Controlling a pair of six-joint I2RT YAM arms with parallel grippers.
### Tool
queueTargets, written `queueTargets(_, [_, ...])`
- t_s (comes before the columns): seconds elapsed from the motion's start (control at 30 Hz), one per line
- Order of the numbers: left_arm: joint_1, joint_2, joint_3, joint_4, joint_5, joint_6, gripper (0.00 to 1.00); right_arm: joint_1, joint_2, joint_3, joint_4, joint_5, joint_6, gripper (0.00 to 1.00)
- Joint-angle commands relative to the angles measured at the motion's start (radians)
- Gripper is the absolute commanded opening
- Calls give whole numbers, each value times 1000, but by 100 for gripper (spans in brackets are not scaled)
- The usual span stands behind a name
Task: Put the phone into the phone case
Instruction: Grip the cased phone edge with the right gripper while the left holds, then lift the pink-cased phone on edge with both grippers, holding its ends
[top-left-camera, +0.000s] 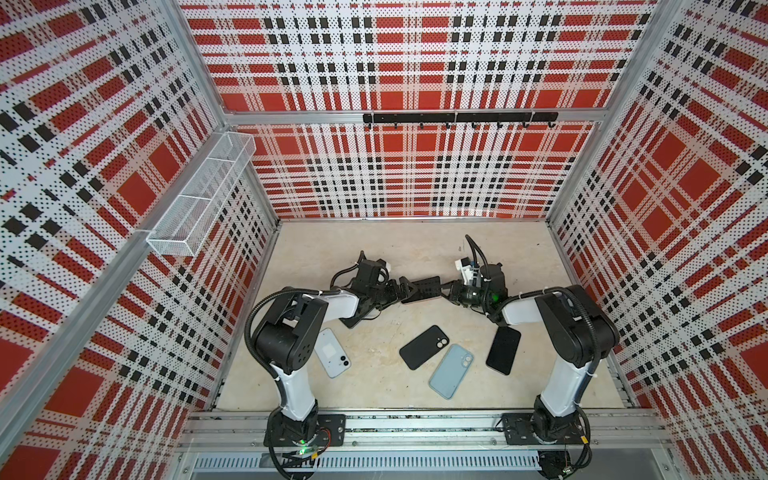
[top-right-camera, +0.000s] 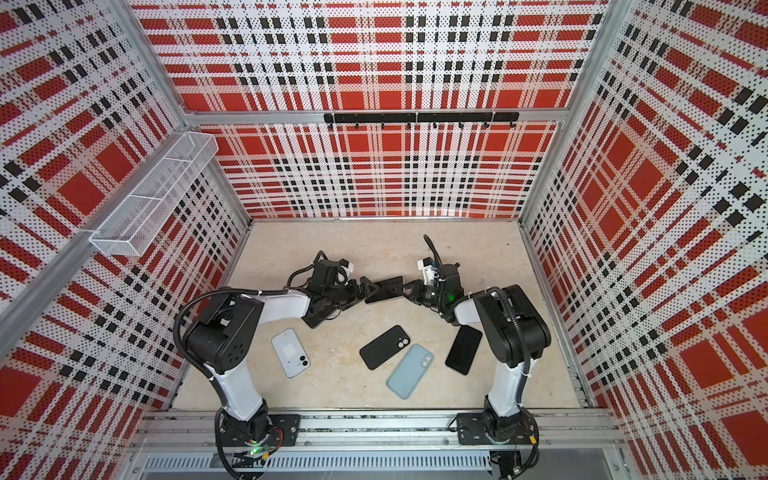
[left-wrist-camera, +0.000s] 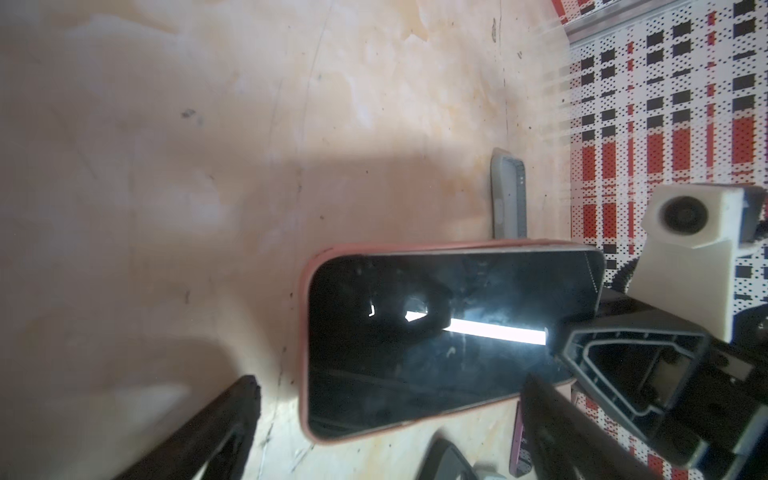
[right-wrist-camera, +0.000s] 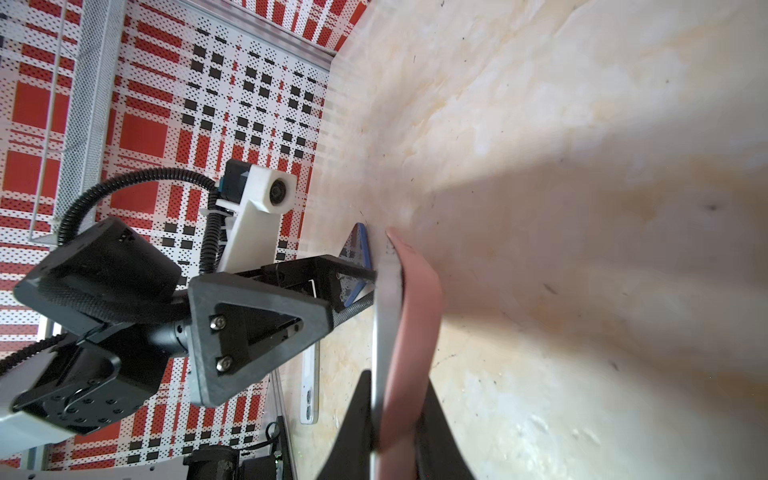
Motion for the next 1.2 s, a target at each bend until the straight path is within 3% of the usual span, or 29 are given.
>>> queueTargets(0.0, [38, -94, -5, 30, 37, 19, 100, -15, -91, 19, 43, -69, -7, 0])
queueTargets(0.43, [68, -241, -38, 156, 237, 9, 91, -31, -271, 53, -68, -202, 14, 0])
queueTargets(0.83, [57, -199, -95, 536, 416, -201, 68, -48, -273, 34, 116, -287, 170, 0])
queueTargets(0.97, [32, -190, -88, 540, 424, -196, 62, -49, -240, 28, 214, -292, 233, 0])
queueTargets(1.17, [7, -166, -68, 551, 436, -201, 46, -49, -201, 25, 298, -293, 290, 0])
